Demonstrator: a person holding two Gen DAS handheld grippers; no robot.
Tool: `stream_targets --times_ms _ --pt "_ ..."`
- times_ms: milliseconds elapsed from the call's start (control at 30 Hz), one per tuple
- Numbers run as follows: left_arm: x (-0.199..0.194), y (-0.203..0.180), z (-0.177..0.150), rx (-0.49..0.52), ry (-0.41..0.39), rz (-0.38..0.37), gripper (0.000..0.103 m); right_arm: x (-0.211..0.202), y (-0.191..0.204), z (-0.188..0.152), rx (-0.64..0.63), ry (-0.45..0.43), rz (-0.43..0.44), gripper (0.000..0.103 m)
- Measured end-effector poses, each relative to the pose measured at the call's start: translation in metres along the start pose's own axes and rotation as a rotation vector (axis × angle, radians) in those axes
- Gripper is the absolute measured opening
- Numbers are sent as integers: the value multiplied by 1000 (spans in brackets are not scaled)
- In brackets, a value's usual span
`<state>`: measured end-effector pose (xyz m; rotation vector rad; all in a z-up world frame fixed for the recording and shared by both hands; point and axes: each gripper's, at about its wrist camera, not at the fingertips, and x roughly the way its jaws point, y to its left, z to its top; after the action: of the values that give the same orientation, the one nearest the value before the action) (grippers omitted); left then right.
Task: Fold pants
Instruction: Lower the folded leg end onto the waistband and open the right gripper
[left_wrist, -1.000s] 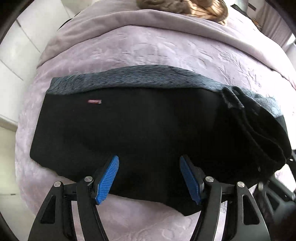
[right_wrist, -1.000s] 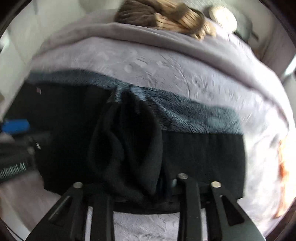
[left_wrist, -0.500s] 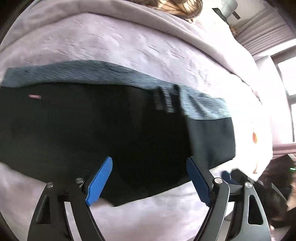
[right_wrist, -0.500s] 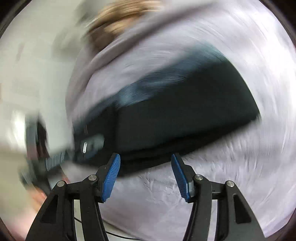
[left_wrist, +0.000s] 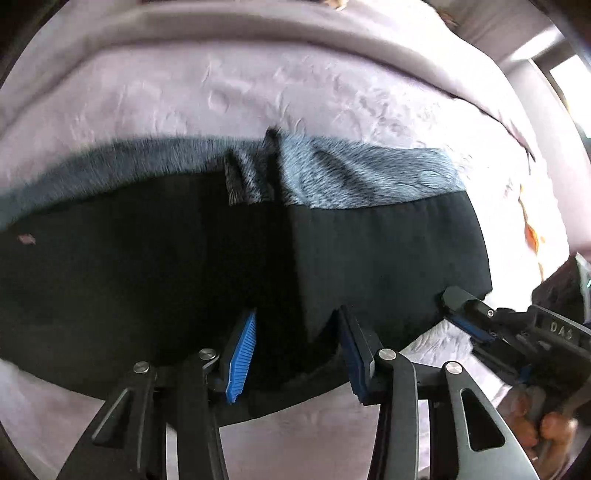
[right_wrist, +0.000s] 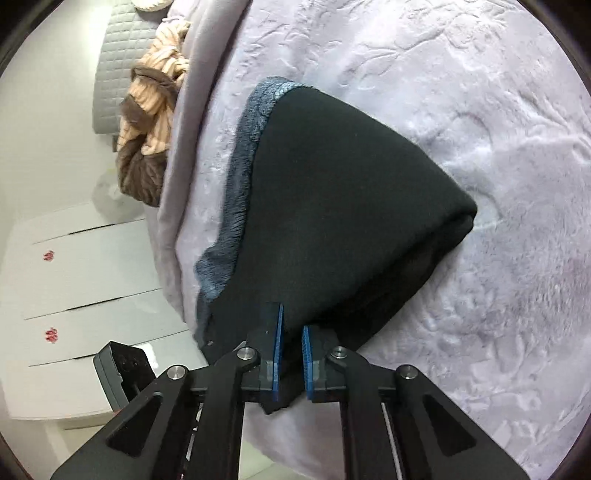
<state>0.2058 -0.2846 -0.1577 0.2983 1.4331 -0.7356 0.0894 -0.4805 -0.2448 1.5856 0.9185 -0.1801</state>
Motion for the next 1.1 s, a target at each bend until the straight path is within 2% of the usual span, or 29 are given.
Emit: stream_targets --times_ms 100,200,300,400,433,500,567,633,767,833,967,1000,1100 --pt "-4 3 -9 58 -27 50 46 -1 5 -9 -51 26 -7 5" --pt "12 12 -15 29 3 56 47 14 -3 -17 -54 55 -57 5" --pt "3 13 -18 2 -41 87 65 27 -7 -18 -70 81 -90 5" --pt "-17 15 -19 11 -82 107 67 24 12 -25 -199 181 -145 9" --pt "-24 15 -19 13 -97 117 67 20 21 -27 -268 202 -174 14" --pt "-40 14 -13 13 -135 131 67 2 42 -28 -410 184 -215 23" --pt "-48 5 2 14 -175 126 67 -17 61 -15 -495 111 -235 23" --pt "-47 -7 18 30 -185 129 67 -30 73 7 -520 40 -233 23" --pt "-26 -33 45 66 -187 148 67 -24 85 59 -532 -26 -295 23" --pt "-12 -40 54 75 -192 167 67 -13 85 77 -537 -27 -324 23" --pt "23 -33 63 62 -160 275 67 0 79 94 -584 -37 -376 23" --pt "32 -23 62 37 -132 275 67 7 78 97 -593 -27 -393 23" --pt "34 -16 52 54 -152 274 67 27 73 97 -599 37 -431 23"
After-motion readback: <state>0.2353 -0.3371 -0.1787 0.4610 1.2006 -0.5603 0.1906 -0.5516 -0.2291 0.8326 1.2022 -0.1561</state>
